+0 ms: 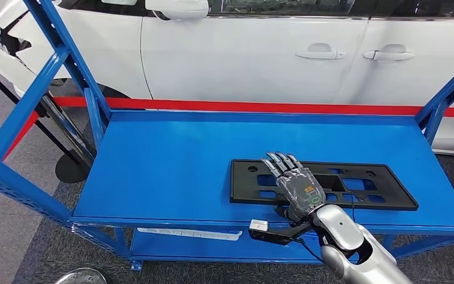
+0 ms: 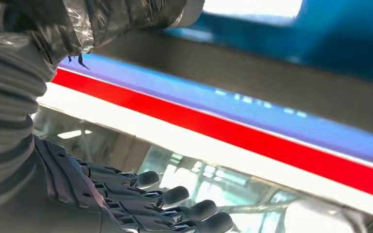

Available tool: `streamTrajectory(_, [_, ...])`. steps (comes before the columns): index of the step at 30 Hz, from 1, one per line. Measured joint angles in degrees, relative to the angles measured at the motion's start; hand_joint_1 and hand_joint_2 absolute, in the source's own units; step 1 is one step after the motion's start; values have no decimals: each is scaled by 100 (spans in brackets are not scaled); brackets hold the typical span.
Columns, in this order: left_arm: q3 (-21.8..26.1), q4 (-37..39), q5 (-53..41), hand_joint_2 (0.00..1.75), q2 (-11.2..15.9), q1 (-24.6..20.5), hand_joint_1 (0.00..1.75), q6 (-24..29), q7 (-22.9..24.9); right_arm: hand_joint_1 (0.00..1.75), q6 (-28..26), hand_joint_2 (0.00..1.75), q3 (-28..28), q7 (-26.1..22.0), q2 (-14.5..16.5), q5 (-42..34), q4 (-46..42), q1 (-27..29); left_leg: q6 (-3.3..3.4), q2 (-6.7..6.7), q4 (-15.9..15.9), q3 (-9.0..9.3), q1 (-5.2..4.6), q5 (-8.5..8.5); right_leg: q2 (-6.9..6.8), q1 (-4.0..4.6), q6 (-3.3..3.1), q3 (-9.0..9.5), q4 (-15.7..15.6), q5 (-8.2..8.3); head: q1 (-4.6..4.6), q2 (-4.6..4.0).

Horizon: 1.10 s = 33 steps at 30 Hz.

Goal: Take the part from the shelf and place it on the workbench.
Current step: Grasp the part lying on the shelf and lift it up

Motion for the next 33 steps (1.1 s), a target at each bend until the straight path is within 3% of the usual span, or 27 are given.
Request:
streamTrajectory(7, [-322,-174,99,0,0,124,0,15,12,0,-164,175,-457,-80,378,261,265,175,0,0,0,-8,-1,-1,0,-2,0,0,0,0,0,0])
streamTrajectory(17, [-416,-246,103,0,0,177,0,9,16,0,-163,175,-663,-92,552,296,357,244,-1,1,0,-8,-1,-1,0,-1,-1,0,0,-1,0,1])
streamTrajectory(22, [-455,-280,134,0,0,204,0,8,20,0,7,175,-756,-82,610,772,398,290,-1,1,0,-7,0,-1,0,-1,-1,0,0,-1,0,0])
streamTrajectory(26, [-447,-287,47,0,0,194,0,7,13,170,190,175,-709,51,566,1272,712,213,-1,1,0,-7,-1,-1,1,-1,-1,1,0,-1,0,0])
streamTrajectory(33, [-431,-287,150,0,0,176,0,52,7,175,386,175,-458,229,455,1381,1165,-59,0,3,0,6,-1,-1,3,-2,-1,15,-2,-1,0,1])
